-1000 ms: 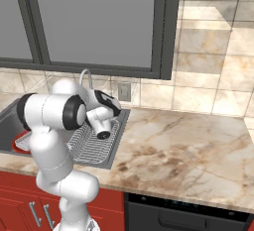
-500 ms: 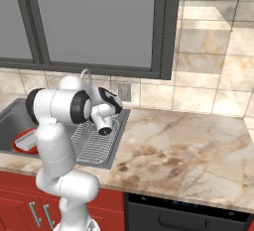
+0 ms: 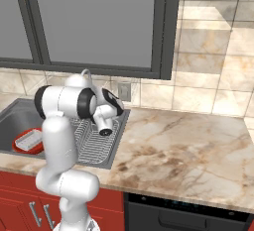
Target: Pick the bowl and tupperware and place them in the sink. Then turn on the water.
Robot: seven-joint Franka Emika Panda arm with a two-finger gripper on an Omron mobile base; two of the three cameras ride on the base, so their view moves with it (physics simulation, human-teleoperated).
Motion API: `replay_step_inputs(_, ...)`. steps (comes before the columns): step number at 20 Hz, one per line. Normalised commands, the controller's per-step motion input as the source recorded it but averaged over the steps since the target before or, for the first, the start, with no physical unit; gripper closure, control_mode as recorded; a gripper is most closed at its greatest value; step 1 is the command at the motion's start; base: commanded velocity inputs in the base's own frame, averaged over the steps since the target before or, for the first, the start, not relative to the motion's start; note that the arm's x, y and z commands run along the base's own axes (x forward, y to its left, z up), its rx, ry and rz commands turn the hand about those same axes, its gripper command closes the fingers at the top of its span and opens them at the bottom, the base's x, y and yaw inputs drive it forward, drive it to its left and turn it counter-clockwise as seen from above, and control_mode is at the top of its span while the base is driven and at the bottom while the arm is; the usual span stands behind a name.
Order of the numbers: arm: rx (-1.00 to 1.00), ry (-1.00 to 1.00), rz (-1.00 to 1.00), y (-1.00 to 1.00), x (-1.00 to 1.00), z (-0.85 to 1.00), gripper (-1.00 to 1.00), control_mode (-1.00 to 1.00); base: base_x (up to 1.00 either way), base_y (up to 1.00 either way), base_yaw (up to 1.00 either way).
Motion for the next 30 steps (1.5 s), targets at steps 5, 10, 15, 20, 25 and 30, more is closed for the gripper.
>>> replay_step_inputs(5,0.0,0.0,0.0,0.0,0.23,-0.1,-1.0,-1.0,0.0,0.0,0.0)
replay_step_inputs(10,0.0,0.0,0.0,0.0,0.28,-0.07,-1.0,-1.0,0.0,0.0,0.0)
replay_step_inputs(15,0.0,0.0,0.0,0.0,0.29,-0.11,-1.0,-1.0,0.0,0.0,0.0)
replay_step_inputs(20,0.0,0.0,0.0,0.0,0.23,-0.16,-1.0,-1.0,0.0,0.0,0.0)
replay_step_inputs(25,0.0,0.0,0.0,0.0,0.17,-0.12,-1.0,-1.0,0.0,0.0,0.0)
replay_step_inputs(30,0.0,0.0,-0.03,0.0,0.15,-0.03,-1.0,-1.0,0.0,0.0,0.0)
